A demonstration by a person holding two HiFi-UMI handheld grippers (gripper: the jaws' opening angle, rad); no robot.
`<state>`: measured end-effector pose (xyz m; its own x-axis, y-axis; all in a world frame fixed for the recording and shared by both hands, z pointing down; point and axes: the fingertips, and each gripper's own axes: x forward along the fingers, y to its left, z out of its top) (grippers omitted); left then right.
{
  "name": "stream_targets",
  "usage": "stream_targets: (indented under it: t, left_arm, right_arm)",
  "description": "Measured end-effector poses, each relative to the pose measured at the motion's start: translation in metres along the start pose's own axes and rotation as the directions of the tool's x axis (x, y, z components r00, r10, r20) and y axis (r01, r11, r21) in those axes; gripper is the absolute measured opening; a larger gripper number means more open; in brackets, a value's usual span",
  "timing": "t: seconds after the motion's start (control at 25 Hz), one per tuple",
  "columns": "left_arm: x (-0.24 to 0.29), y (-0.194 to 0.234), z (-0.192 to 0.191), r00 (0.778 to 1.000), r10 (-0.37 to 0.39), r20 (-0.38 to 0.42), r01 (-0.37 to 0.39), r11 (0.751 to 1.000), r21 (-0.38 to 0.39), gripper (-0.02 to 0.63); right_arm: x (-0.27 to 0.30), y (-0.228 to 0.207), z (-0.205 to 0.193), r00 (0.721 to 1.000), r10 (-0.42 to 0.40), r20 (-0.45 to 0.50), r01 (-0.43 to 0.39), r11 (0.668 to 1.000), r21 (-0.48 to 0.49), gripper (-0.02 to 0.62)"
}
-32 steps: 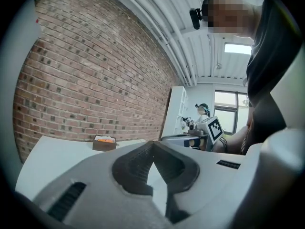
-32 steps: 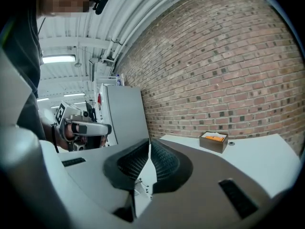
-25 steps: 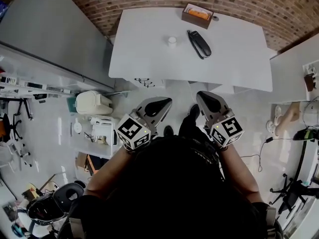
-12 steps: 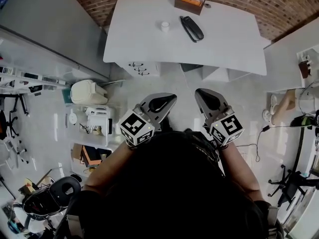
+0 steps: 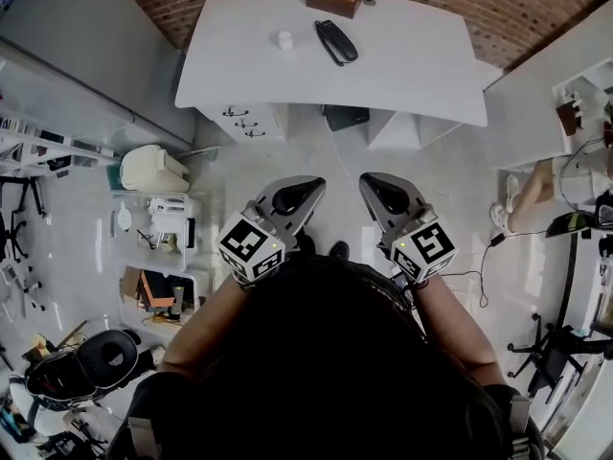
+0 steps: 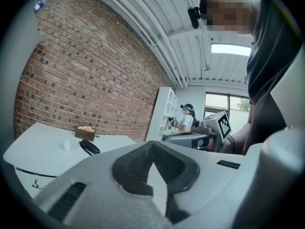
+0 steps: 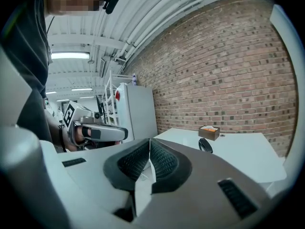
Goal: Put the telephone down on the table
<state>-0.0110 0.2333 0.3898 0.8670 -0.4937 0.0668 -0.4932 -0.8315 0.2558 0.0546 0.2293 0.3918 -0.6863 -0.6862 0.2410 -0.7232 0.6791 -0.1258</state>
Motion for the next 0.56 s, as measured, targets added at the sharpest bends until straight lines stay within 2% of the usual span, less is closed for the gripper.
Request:
stream_targets:
  t: [0.32,0.56]
  left_arm:
    - [0.011,-0.062,-0.018,1.000,0.016,0.003,-0.016,1.000,-0.001,0.006]
    - [0.015,-0.089,-0.022,1.000,0.022,-0.003,-0.022,1.000,0.006,0.006]
  right_arm:
    - [-0.061,0.004,-0.016,1.000,0.020,0.008,-0.020,1.000,-0.004,0.018]
    - [-0.088,0.005,-0.019,1.000,0.021,0.020,-0.021,1.000,0.002,0.018]
